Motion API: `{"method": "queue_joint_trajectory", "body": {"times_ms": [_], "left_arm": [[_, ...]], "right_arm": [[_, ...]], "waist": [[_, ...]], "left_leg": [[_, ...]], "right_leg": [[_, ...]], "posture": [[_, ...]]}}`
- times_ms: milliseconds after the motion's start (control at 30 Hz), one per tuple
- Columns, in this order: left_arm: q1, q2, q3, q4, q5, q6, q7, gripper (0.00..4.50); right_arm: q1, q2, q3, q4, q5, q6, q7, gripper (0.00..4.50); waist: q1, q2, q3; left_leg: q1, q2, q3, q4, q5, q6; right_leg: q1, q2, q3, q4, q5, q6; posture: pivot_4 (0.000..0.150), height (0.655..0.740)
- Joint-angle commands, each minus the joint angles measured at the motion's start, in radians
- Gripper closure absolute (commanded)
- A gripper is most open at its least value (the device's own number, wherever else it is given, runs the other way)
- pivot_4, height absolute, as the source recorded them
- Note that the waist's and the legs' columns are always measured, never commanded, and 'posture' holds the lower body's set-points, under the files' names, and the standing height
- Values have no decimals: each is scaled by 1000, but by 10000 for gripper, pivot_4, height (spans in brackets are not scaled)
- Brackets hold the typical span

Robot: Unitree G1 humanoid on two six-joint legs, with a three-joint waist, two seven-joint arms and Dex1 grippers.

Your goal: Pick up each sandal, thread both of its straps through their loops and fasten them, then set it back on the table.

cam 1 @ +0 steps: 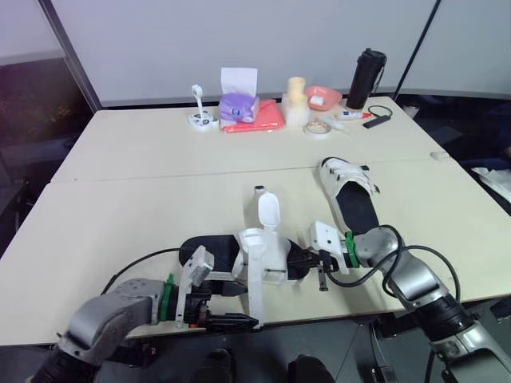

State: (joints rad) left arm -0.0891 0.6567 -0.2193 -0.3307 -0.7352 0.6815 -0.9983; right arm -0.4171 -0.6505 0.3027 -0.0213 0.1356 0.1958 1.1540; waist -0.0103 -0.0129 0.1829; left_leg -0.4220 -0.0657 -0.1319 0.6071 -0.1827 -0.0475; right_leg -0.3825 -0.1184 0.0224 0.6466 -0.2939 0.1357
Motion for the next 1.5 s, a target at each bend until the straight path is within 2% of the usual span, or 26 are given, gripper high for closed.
{"method": "queue_joint_trajectory", "body": {"times_ms": [33, 233, 267, 333, 567, 667, 733, 867, 967, 1200, 1500], "left_arm": [[-19, -57, -17, 19, 44, -37, 17, 477], [-18, -132, -18, 47, 68, -19, 36, 477], [-16, -137, -19, 47, 65, -8, 38, 2833], [-12, -138, -22, 44, 64, 9, 37, 8891], [-17, -125, -18, 32, 37, 74, 10, 44715], [-37, -126, 24, 27, -17, 125, 6, 44715], [-78, -127, 83, 32, -99, 190, 6, 44715], [-200, -105, 209, 91, -275, 341, 4, 44715], [-293, -79, 252, 159, -340, 417, -26, 44715], [-492, -117, 212, 395, -267, 419, -92, 44715], [-632, -159, 113, 651, -109, 364, -247, 44715]], "right_arm": [[13, -15, 1, 3, -27, 25, -12, 45000], [19, -14, 1, 1, -33, 23, -20, 45000], [21, -14, 1, -2, -33, 24, -22, 45000], [27, -15, 0, -8, -32, 26, -25, 45000], [38, -18, -3, -17, -33, 30, -34, 45000], [36, -18, -3, -15, -34, 29, -36, 45000], [36, -17, -2, -15, -35, 29, -37, 45000], [34, -16, -1, -9, -37, 25, -38, 45000], [30, -14, 2, -1, -40, 20, -39, 45000], [20, -6, 11, 16, -48, 12, -43, 45000], [29, -16, 13, 3, -52, 15, -49, 45000]], "waist": [[0, 0, 0], [0, 0, 0], [0, 0, 0], [0, 0, 0], [0, 0, 0], [0, 0, 0], [0, 0, 0], [0, 0, 0], [-2, 0, 0], [-2, -1, 1], [-3, -2, 1]], "left_leg": [[0, 0, 0, 0, 0, 0], [0, 0, 0, 0, 0, 0], [0, 0, 0, 0, 0, 0], [0, 0, 0, 0, 0, 0], [0, 0, 0, 0, 0, 0], [0, 0, 0, 0, 0, 0], [0, 0, -1, 0, 0, 0], [-1, 0, -2, 0, 0, 0], [-1, -1, -2, 0, 0, 0], [-1, -4, -2, 0, 0, 0], [-2, -5, -1, -1, 0, 0]], "right_leg": [[0, 0, 0, 0, 0, 0], [0, 0, 0, 0, 0, 0], [0, 0, 0, 0, 0, 0], [0, 0, 0, 0, 0, 0], [0, 0, 0, -1, 0, 0], [0, 0, 0, 0, 0, 0], [0, 0, -1, -1, 0, 0], [0, 0, -2, 0, 0, 0], [0, 0, -2, 0, 0, 1], [0, 1, -3, 0, 1, 3], [-1, 1, -3, 0, 2, 5]], "posture": [[1500, 7400], [1500, 7400], [1500, 7400], [1500, 7400], [1500, 7400], [1500, 7400], [1500, 7400], [1500, 7400], [1500, 7400], [1500, 7400], [1500, 7400]]}}
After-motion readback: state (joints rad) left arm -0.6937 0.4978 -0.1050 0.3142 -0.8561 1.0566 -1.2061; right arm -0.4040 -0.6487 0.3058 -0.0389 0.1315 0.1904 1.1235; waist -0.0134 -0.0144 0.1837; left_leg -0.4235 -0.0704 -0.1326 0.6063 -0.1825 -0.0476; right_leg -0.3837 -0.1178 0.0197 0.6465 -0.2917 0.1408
